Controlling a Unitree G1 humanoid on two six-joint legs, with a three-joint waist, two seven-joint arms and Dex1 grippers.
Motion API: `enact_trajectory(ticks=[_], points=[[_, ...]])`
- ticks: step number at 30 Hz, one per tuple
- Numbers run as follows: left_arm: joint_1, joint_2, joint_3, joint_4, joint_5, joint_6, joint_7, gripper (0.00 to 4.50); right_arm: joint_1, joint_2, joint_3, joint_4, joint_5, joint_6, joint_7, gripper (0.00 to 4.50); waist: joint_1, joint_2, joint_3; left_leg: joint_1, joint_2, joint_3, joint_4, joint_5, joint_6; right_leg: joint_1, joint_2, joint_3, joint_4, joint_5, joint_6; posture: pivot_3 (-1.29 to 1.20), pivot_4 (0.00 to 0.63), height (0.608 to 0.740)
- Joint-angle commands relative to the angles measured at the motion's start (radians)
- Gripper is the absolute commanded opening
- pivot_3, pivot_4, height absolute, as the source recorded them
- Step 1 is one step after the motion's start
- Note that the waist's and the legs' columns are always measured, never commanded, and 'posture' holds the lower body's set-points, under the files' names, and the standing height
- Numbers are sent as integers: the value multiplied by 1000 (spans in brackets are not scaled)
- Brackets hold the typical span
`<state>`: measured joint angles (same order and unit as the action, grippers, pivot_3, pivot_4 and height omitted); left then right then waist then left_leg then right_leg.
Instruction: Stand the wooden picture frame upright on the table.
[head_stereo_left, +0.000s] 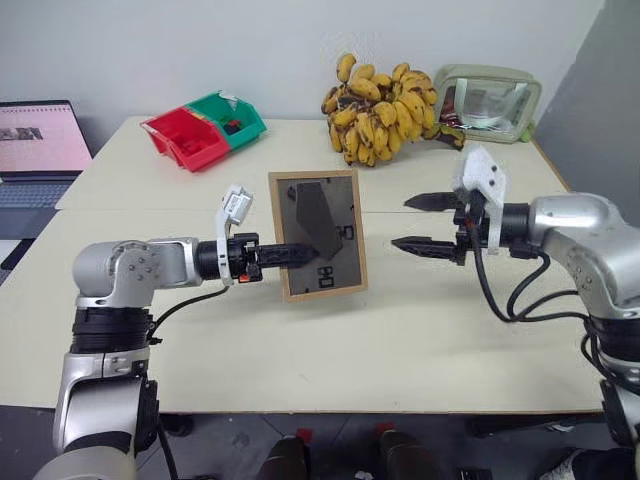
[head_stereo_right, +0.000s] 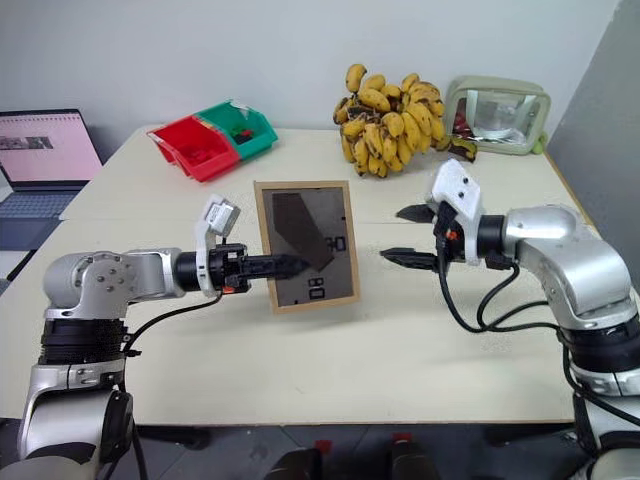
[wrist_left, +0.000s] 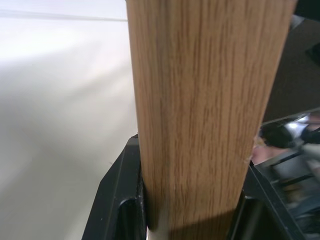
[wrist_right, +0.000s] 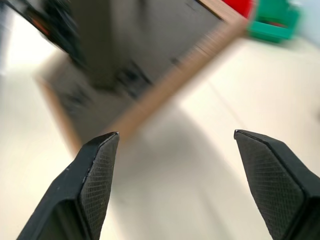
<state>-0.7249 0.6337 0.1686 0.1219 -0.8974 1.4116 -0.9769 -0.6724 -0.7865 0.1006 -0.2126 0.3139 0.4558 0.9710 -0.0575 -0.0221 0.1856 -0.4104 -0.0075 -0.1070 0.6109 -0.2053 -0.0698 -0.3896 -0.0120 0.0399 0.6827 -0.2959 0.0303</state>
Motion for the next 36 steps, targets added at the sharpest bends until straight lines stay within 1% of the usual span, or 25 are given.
enact_trajectory(ticks=[1,2,3,4,6,8,10,13,16,19,21,22,23,24,26,27,28,29,31,36], points=[[-62,-15,99,55,-164,190,81,1285,87,-18,28,248,-365,-893,-164,3886,0,0,0,0,0,0,0,0,0,0,0,0,0,0,0,0,150,740],[-72,-7,92,84,-211,203,103,1285,86,-19,40,338,-458,-1089,-235,3886,0,0,0,0,-1,0,1,0,0,0,0,0,0,-1,2,0,150,740],[-79,3,79,109,-252,203,124,1285,67,-20,48,413,-584,-1259,-350,3886,-1,0,0,0,-1,1,1,0,0,0,1,1,0,0,2,0,150,740],[-83,12,67,125,-289,203,144,1285,42,-13,50,478,-691,-1390,-449,3886,-2,0,0,1,-1,1,1,0,0,0,1,1,0,0,2,0,150,740],[-84,25,39,125,-340,203,177,1285,-12,20,48,567,-822,-1533,-590,3886,-7,0,0,2,0,2,1,1,-2,0,1,3,2,1,0,0,150,740],[-84,27,20,134,-408,203,217,1285,-59,64,51,617,-901,-1602,-689,3886,-12,0,0,2,0,2,1,3,-4,-1,1,3,3,1,0,0,150,740],[-75,31,-3,120,-475,203,249,1285,-102,110,59,646,-959,-1641,-771,3886,-14,0,0,3,0,2,1,3,-6,0,1,4,5,1,0,0,150,740],[-57,39,-26,104,-546,203,299,1285,-152,147,69,682,-1027,-1669,-861,3886,-9,0,0,3,1,1,1,4,-7,0,1,3,6,1,-1,0,150,740],[-30,55,-44,86,-621,203,341,1285,-187,169,99,708,-1087,-1709,-923,3886,-6,0,0,3,0,1,2,4,-7,0,0,4,6,1,-1,0,150,740],[-13,63,-52,70,-663,203,377,1285,-214,179,124,730,-1105,-1748,-962,3886,-2,0,0,3,0,1,2,4,-7,0,0,4,6,1,-1,0,150,740],[6,72,-56,40,-674,203,382,1285,-234,177,148,751,-1118,-1763,-970,3509,-2,0,0,3,0,1,2,4,-7,0,0,4,6,1,-1,0,150,740],[11,72,-54,35,-682,203,387,1285,-244,178,152,752,-1132,-1763,-982,3488,-2,0,0,4,0,1,2,4,-7,0,0,4,6,1,-1,0,150,740],[12,70,-51,36,-692,203,395,1285,-253,179,156,754,-1142,-1763,-993,3036,-2,0,0,4,0,1,2,4,-7,0,0,4,6,1,-1,0,150,740],[12,66,-47,41,-701,203,405,1285,-259,179,157,754,-1151,-1761,-1002,3007,-2,0,0,4,0,1,2,4,-7,1,0,4,7,1,-1,0,150,740],[15,66,-43,44,-713,202,419,1285,-266,179,161,756,-1156,-1761,-1015,2395,-2,0,0,4,0,1,2,4,-7,1,0,4,8,1,-1,0,150,740],[16,66,-42,47,-719,201,426,1285,-268,178,164,758,-1156,-1763,-1020,2214,-3,0,0,5,0,1,2,4,-7,1,0,4,8,1,-1,0,150,740],[18,67,-42,48,-723,199,432,1285,-269,177,164,758,-1157,-1766,-1027,1871,-3,0,0,5,0,1,2,4,-7,1,0,4,8,1,-1,0,150,740],[21,70,-43,49,-731,198,438,1285,-267,175,165,754,-1155,-1770,-1033,1718,-3,0,0,5,0,2,2,4,-7,1,0,4,9,1,-1,0,150,740],[25,74,-45,50,-746,195,448,1285,-263,171,164,746,-1151,-1776,-1039,1607,-3,0,0,6,0,2,2,4,-7,1,0,4,9,1,-1,0,150,740],[46,76,-40,16,-765,169,462,1285,-246,166,161,735,-1126,-1770,-1027,1560,-3,0,0,6,0,2,2,4,-7,1,0,5,10,1,-1,0,150,740]])
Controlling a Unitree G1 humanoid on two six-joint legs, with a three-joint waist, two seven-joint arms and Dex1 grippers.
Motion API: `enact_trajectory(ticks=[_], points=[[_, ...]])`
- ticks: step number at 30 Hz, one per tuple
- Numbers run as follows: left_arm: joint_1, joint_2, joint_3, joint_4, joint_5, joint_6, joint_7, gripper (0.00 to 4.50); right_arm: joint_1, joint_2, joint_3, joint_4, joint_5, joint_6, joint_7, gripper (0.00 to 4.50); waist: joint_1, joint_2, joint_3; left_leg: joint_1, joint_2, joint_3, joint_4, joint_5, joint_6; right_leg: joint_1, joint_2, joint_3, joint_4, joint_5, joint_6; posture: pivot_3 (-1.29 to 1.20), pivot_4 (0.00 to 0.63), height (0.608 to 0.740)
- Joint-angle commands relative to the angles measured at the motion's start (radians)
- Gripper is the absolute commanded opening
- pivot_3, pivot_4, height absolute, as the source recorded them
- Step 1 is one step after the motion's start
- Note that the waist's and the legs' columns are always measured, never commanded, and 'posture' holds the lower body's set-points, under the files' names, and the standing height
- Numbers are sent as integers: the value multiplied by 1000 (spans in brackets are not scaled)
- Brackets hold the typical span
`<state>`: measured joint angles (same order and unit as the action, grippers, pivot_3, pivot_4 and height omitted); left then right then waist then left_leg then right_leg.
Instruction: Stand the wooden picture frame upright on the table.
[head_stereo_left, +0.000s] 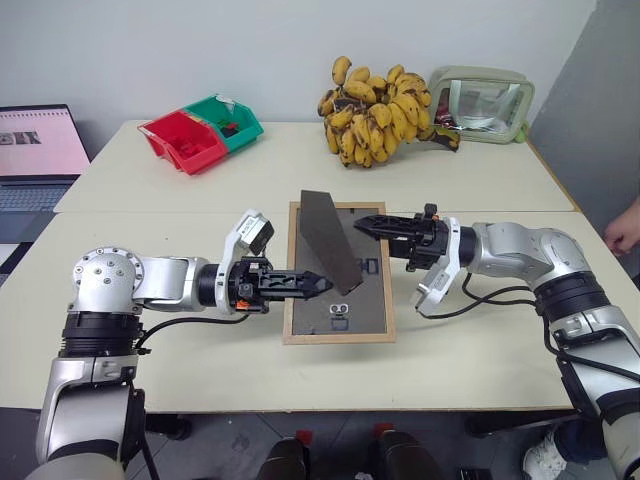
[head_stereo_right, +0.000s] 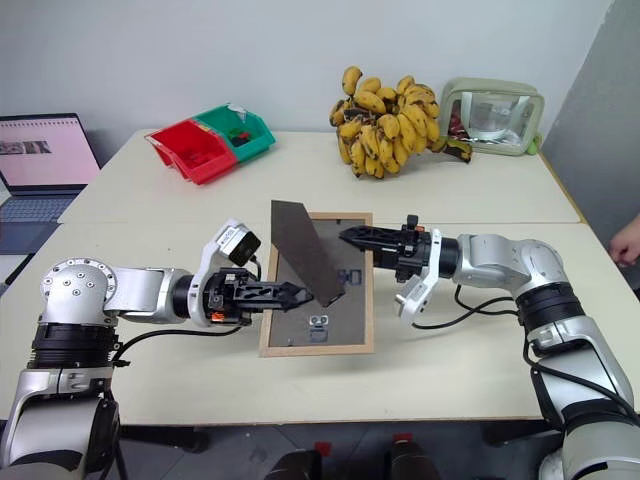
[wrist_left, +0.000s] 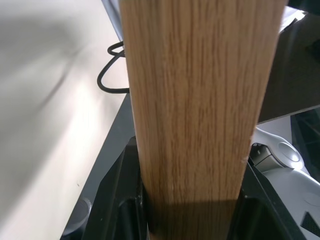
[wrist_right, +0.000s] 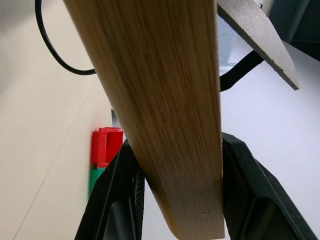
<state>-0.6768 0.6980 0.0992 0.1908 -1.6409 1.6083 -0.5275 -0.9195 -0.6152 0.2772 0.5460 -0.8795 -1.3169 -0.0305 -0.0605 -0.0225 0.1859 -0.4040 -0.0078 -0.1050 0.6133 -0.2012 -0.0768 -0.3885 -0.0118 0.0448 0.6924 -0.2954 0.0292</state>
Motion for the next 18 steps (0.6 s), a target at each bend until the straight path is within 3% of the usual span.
enact_trajectory(ticks=[1,8,13,14,15,18], points=[[-4,12,33,-43,-28,-36,21,1635,3,-6,-17,-22,73,8,-24,1558,0,0,0,0,0,0,0,0,0,0,0,0,0,0,0,0,150,740],[-4,49,51,15,-77,-56,65,3324,29,-22,-29,-49,74,9,-26,1310,-1,0,0,2,0,1,0,0,0,1,0,1,2,0,0,0,150,740],[-3,108,121,11,-64,-117,97,4128,31,-36,-5,27,168,27,25,1310,-1,0,0,2,0,1,0,0,0,1,0,1,4,0,-1,0,150,740],[6,124,144,-11,-21,-143,88,4442,33,-40,-4,39,189,35,38,1310,-2,0,0,2,0,1,0,0,0,1,0,1,4,0,-1,0,150,740],[13,134,158,-27,9,-161,81,4500,35,-42,-2,45,204,42,48,1310,-3,0,0,3,0,1,0,0,0,1,0,1,4,0,-1,0,150,740],[118,231,156,-244,291,-358,-8,4500,57,-35,-1,92,329,139,139,1310,-10,0,0,3,0,3,0,0,0,1,0,2,4,-1,-1,0,150,740]])
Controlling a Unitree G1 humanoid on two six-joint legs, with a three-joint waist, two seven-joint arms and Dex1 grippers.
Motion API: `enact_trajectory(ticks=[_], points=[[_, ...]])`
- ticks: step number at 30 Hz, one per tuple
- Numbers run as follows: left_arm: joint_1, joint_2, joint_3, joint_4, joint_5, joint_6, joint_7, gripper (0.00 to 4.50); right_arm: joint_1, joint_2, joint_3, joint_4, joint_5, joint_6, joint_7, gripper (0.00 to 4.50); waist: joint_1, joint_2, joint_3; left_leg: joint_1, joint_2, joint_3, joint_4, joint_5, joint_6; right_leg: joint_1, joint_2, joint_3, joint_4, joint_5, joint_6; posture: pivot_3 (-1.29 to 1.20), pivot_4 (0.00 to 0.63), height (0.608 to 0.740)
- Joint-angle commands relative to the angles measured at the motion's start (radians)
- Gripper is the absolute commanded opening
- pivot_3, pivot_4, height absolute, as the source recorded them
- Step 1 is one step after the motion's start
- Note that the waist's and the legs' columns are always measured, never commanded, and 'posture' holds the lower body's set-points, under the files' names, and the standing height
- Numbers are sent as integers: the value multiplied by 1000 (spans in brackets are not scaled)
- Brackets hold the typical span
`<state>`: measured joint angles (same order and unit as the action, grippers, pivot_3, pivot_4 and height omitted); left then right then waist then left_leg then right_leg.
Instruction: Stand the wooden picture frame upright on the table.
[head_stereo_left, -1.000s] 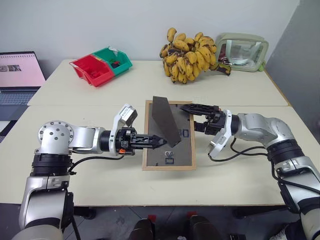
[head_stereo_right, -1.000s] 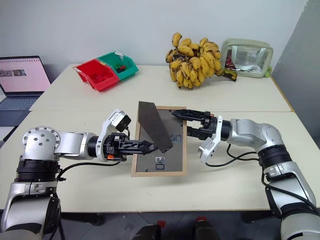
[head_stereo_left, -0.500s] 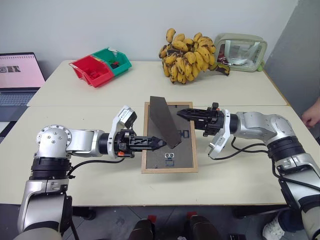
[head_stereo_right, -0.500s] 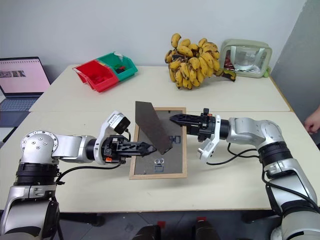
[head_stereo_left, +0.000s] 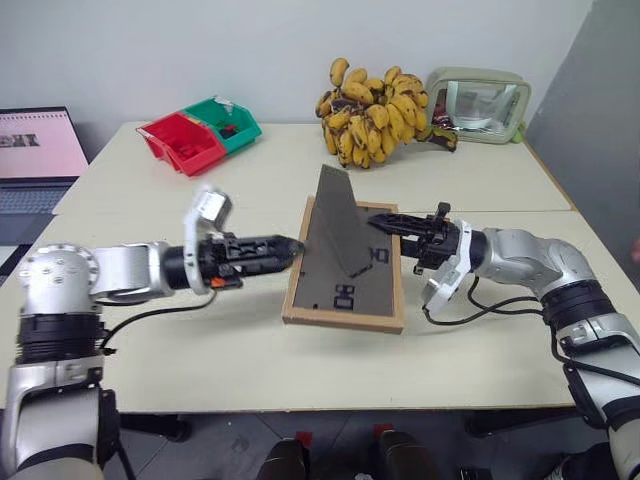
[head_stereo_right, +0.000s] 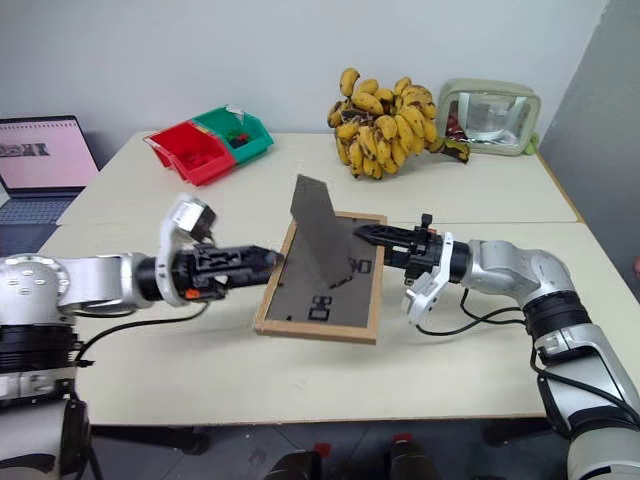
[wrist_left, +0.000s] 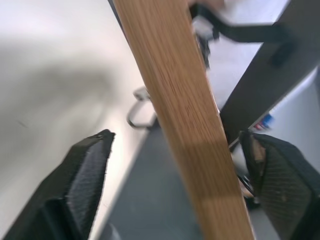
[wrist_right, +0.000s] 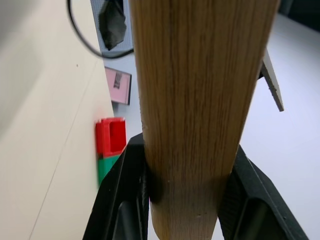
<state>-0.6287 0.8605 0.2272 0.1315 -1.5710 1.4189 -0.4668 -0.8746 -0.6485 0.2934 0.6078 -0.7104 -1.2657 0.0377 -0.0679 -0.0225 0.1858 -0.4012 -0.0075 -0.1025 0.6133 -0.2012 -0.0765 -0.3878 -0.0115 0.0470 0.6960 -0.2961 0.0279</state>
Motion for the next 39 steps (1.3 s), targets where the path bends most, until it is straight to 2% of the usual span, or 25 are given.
enact_trajectory(ticks=[1,3,4,6,9,13,16,20,22,26,31,32,33,39], points=[[107,80,43,-237,289,-229,-58,4500,23,11,-16,43,226,134,119,1310,-3,0,0,1,0,1,-1,0,0,0,0,1,0,0,0,0,150,740],[166,66,86,-323,384,-323,19,4500,40,47,-25,45,361,230,205,1310,1,0,0,1,1,0,-1,0,0,1,-4,0,0,-1,-1,0,150,740],[207,66,86,-390,488,-409,49,4500,49,77,-23,43,452,303,288,1310,1,0,0,1,1,0,-1,-1,1,1,-5,0,0,-1,-1,0,150,740],[273,65,86,-498,604,-505,60,4500,63,140,-32,22,649,469,464,1310,-2,0,0,1,2,1,-1,-2,3,1,-5,0,0,0,-1,0,150,740],[380,5,130,-643,585,-547,49,4500,33,263,-71,26,883,798,708,1310,-3,0,0,1,2,0,-1,-2,4,1,-5,0,0,0,-1,0,150,740],[507,-2,96,-770,690,-590,56,4500,-62,383,-119,121,1042,1204,927,1310,-3,0,0,1,2,0,-1,-2,4,1,-5,-1,0,0,-1,0,150,740],[555,-33,90,-842,700,-590,93,4500,-140,443,-142,249,1088,1394,1091,1310,4,0,0,1,2,-2,-1,-2,4,1,-4,-2,1,0,-1,0,150,740],[609,-74,118,-872,719,-592,126,4500,-189,488,-152,402,1046,1436,1185,1310,15,0,0,1,2,-2,-1,-3,4,1,-3,-3,0,-1,-1,0,150,740],[620,-98,135,-876,702,-584,152,4500,-193,507,-143,459,1005,1402,1184,1310,17,0,0,1,1,-2,-1,-3,4,1,-2,-3,-1,-1,-1,0,150,740],[637,-79,135,-882,730,-581,145,4500,-176,547,-151,541,959,1372,1174,1310,16,0,0,0,1,-2,-1,-2,4,1,-1,-3,-1,-1,-1,0,150,740],[644,-73,148,-870,735,-580,133,4500,-136,563,-153,559,912,1333,1163,1310,11,0,0,1,1,-2,-1,-2,4,1,2,-3,0,-1,-1,0,150,740],[643,-72,146,-868,737,-581,131,4500,-132,563,-155,559,906,1328,1159,2006,11,0,0,1,1,-2,-1,-3,4,1,2,-3,0,-1,-1,0,150,740],[642,-71,143,-861,742,-584,126,4500,-128,561,-160,558,901,1326,1156,2122,11,0,0,1,1,-2,-1,-3,4,1,2,-3,0,-1,-1,0,150,740],[610,-39,106,-809,787,-603,66,4500,-74,507,-162,502,857,1304,1169,3511,11,0,0,1,1,-2,-1,-2,4,2,3,-3,0,-1,-1,0,150,740]])
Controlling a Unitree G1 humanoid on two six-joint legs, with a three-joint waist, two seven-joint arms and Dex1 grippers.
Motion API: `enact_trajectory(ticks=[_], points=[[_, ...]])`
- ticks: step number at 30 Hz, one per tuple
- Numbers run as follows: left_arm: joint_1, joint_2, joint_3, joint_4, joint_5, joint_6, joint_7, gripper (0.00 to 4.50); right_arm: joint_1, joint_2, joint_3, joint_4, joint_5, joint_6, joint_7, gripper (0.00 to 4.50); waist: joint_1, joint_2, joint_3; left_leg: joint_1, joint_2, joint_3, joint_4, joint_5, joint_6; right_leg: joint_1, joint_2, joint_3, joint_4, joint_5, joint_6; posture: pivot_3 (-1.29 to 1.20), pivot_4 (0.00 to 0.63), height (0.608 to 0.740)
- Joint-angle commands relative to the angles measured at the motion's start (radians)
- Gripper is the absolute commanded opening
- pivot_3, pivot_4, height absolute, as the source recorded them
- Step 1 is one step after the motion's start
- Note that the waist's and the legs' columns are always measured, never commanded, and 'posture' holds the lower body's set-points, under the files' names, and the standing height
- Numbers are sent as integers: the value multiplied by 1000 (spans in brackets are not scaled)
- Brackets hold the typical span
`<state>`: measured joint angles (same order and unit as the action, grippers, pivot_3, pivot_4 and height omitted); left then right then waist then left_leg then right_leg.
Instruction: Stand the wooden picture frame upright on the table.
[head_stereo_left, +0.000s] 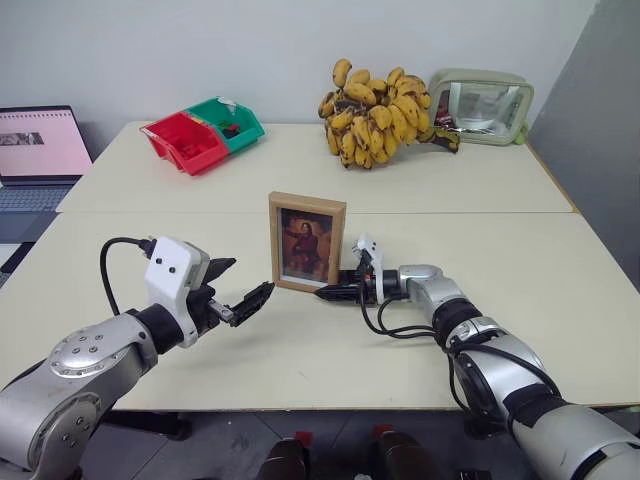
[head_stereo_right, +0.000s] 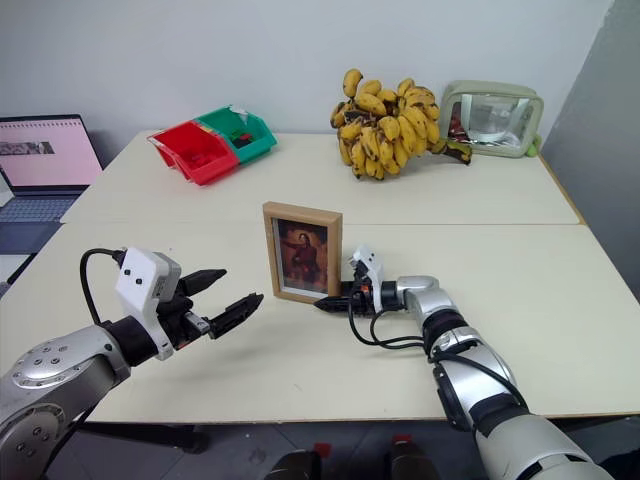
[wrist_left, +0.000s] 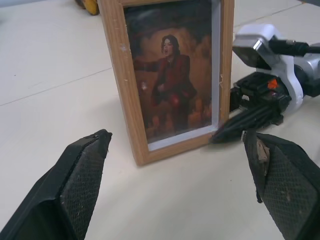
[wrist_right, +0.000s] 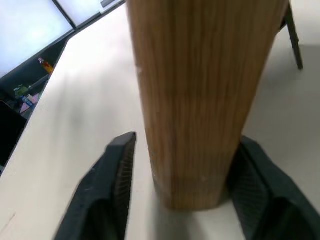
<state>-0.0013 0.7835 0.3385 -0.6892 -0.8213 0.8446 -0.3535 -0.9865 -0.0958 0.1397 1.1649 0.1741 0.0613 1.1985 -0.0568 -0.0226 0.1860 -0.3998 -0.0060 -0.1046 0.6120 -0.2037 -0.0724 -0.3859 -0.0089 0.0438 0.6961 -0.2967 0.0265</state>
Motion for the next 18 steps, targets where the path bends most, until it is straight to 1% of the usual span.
enact_trajectory(ticks=[1,4,5,6,8,9,12,14,16,18], points=[[-21,46,-11,19,38,-28,-67,4500,65,-69,-8,-91,-29,-13,21,3720,1,0,0,0,0,0,0,0,0,0,0,0,0,0,0,0,150,740],[-37,62,-2,56,35,-22,-103,4500,185,-161,1,-279,-32,42,54,4383,15,0,0,0,0,-1,0,0,0,1,-1,-1,-1,0,0,0,150,740],[-44,66,7,73,26,-14,-115,4500,229,-196,4,-355,-36,58,55,4445,18,0,0,0,0,-1,0,0,0,2,-2,-1,-2,0,0,0,150,740],[-50,68,15,85,21,-8,-125,4500,269,-227,6,-426,-37,75,55,4445,22,-1,0,0,0,-1,0,0,0,3,-2,-1,-2,0,0,0,150,740],[-64,104,24,142,16,24,-161,4500,383,-326,-11,-641,-50,104,25,4445,28,-1,0,0,0,-2,0,0,0,4,-2,-2,-4,0,0,0,150,740],[-65,118,28,160,14,35,-178,4500,421,-356,-18,-718,-45,117,20,4445,33,0,0,1,0,-3,0,0,0,6,-2,-3,-6,0,0,0,150,740],[-92,169,68,258,2,37,-258,4500,508,-445,-101,-1056,72,349,-24,4445,29,1,0,0,-1,-4,-1,0,0,6,-4,-4,-9,0,1,0,150,740],[-121,230,83,349,18,25,-336,4500,514,-491,-147,-1257,154,513,-61,4445,22,2,1,-1,-1,-3,-1,0,0,5,-3,-3,-8,0,1,0,150,740],[-152,269,82,422,30,20,-387,4500,506,-516,-167,-1367,212,619,-88,4445,7,2,1,0,0,0,-1,0,0,3,-3,-1,-7,0,1,0,150,740],[-206,295,56,503,54,2,-426,4500,511,-536,-169,-1439,245,679,-107,4445,2,2,1,1,1,0,-2,0,0,2,-1,-2,-8,-2,1,0,150,740]])
